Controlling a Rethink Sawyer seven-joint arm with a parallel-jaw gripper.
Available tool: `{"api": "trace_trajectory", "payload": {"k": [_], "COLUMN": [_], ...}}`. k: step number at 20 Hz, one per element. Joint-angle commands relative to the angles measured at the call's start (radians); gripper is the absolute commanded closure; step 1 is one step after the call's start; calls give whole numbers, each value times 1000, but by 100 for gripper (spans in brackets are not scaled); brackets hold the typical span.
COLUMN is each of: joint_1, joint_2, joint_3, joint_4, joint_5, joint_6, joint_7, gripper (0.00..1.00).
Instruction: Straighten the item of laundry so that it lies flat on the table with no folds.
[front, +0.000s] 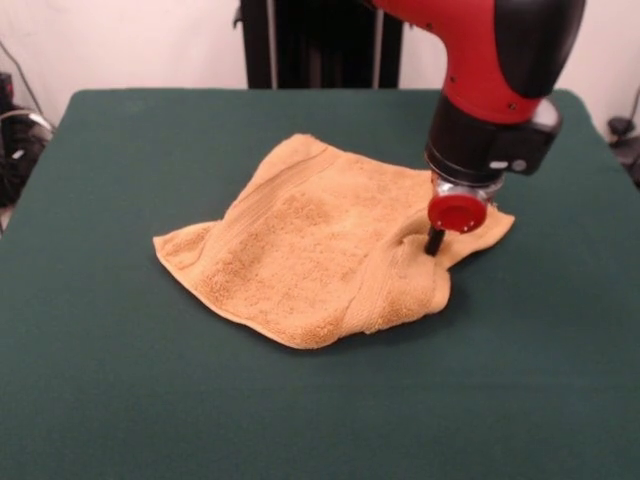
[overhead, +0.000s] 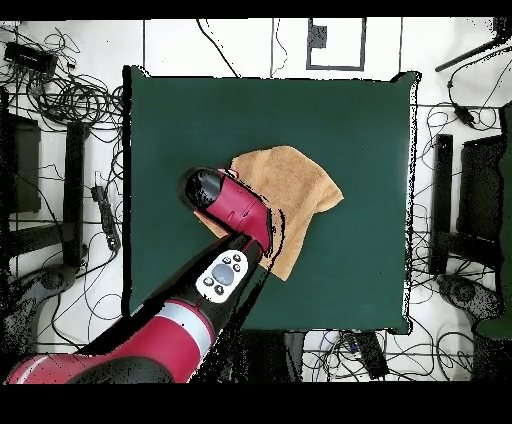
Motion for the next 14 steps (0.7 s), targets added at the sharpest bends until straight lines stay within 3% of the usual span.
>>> {"api": "trace_trajectory", "payload": {"k": [1,14], "joint_1": [-8,-23], "joint_2": [9,-60], "joint_3": [42,219], "joint_4": [-22,26], "joint_5": [-12,107], "joint_6": [46,-30], "joint_7": [251,237], "gripper": [100,100]}}
